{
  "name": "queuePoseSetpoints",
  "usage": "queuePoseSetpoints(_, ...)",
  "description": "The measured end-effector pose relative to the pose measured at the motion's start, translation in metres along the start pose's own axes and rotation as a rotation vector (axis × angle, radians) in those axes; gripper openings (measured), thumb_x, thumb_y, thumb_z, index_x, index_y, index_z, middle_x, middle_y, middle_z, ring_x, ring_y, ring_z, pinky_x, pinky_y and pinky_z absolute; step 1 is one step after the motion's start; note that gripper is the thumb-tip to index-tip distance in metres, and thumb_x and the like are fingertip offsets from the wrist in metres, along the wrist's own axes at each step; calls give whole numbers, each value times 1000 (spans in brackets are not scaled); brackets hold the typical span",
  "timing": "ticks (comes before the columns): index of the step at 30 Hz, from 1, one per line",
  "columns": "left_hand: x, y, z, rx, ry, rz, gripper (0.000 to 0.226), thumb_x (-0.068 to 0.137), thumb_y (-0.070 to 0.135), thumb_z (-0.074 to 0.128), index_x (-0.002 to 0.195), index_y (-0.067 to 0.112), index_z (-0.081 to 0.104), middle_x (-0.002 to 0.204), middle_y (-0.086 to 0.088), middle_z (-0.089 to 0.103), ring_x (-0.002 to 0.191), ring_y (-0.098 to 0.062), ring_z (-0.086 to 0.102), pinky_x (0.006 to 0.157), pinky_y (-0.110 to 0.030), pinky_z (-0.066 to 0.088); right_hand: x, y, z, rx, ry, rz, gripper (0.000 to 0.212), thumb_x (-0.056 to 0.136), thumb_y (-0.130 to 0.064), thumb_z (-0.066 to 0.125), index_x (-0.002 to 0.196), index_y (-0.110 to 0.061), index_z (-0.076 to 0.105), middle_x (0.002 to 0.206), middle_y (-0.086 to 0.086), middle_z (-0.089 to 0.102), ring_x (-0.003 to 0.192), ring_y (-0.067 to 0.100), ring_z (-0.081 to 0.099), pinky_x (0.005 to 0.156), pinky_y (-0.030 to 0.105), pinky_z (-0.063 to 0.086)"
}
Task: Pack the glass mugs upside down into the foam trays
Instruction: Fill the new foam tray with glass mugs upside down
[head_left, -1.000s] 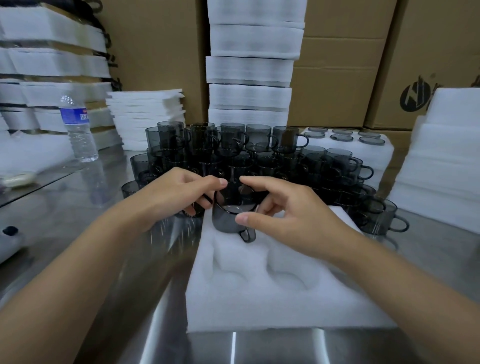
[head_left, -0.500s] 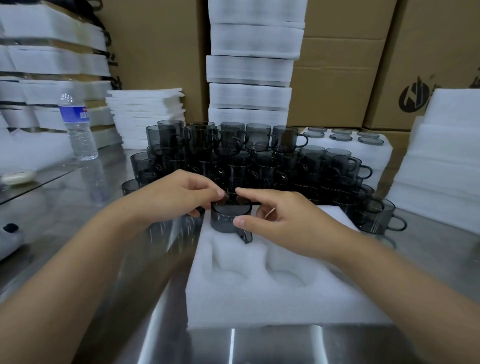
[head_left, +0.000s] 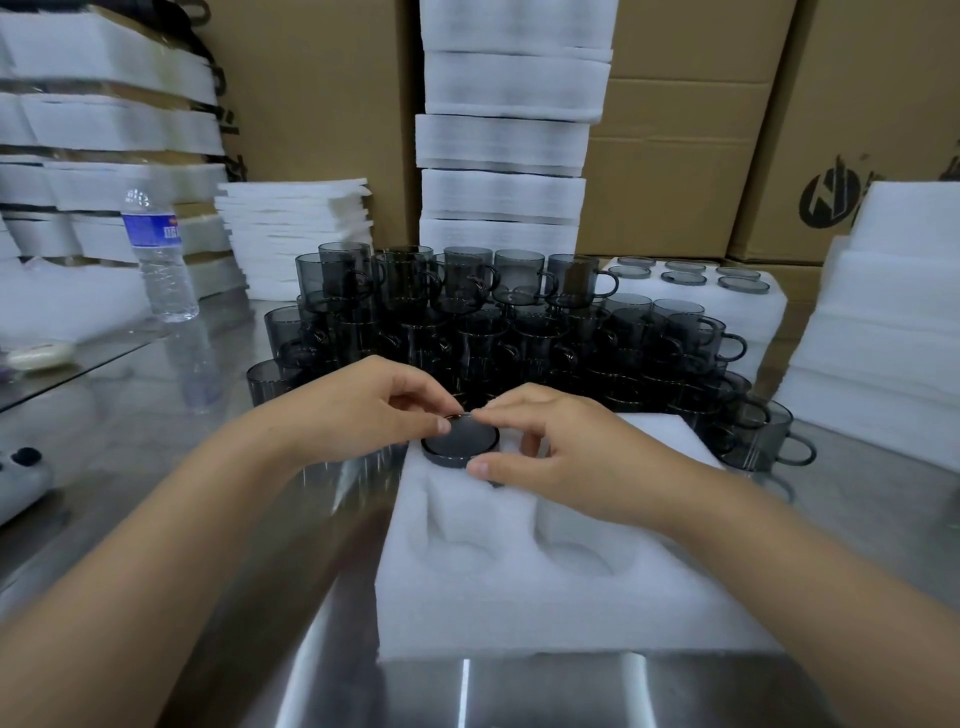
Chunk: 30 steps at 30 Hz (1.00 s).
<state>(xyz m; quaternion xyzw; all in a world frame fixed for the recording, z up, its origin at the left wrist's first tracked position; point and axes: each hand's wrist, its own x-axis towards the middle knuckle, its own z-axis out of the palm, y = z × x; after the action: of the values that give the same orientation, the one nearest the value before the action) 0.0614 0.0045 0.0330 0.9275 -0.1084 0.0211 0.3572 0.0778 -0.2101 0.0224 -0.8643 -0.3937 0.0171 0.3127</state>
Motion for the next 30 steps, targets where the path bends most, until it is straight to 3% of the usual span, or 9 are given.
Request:
queuePoseSetpoints(8, 0, 1, 0, 20, 4, 5, 11, 86, 29, 68, 92, 38, 71, 64, 13, 59, 60, 1, 51, 58, -9, 41, 1, 5, 2, -72, 52, 9, 38, 89, -42, 59, 125, -29, 61, 113, -23, 52, 82, -15, 46, 71, 4, 29)
queuePoseSetpoints(15, 1, 1, 3, 23, 17, 18, 14, 86, 28, 68, 92, 40, 71, 59, 17, 56, 56, 3, 48, 54, -8, 37, 2, 6, -1, -3, 18, 39, 22, 86, -41, 63, 107, -37, 70, 109, -23, 53, 78, -17, 45, 71, 11, 31)
queuePoseSetpoints(23, 2, 1, 4, 55, 19, 32, 14, 87, 27, 67, 92, 40, 70, 58, 21, 57, 54, 5, 49, 52, -8, 37, 1, 9, 2, -37, 74, 47, 33, 84, -48, 63, 115, -38, 65, 108, -24, 51, 77, -17, 46, 68, 9, 31)
queuePoseSetpoints(28, 5, 8, 6, 34, 182, 116, 19, 89, 22, 65, 87, 40, 70, 81, 22, 68, 73, 7, 60, 67, -9, 43, 2, 10, 1, -23, 59, 64, 39, 84, -50, 63, 120, -35, 63, 111, -27, 49, 77, -17, 46, 68, 9, 31)
queuePoseSetpoints(30, 11, 16, 7, 71, 298, 203, 24, 90, 20, 62, 96, 43, 65, 92, 22, 66, 73, 4, 57, 65, -6, 41, 2, 10, 0, -6, 49, 72, 39, 83, -50, 63, 119, -35, 63, 110, -28, 49, 75, -14, 48, 68, 10, 33)
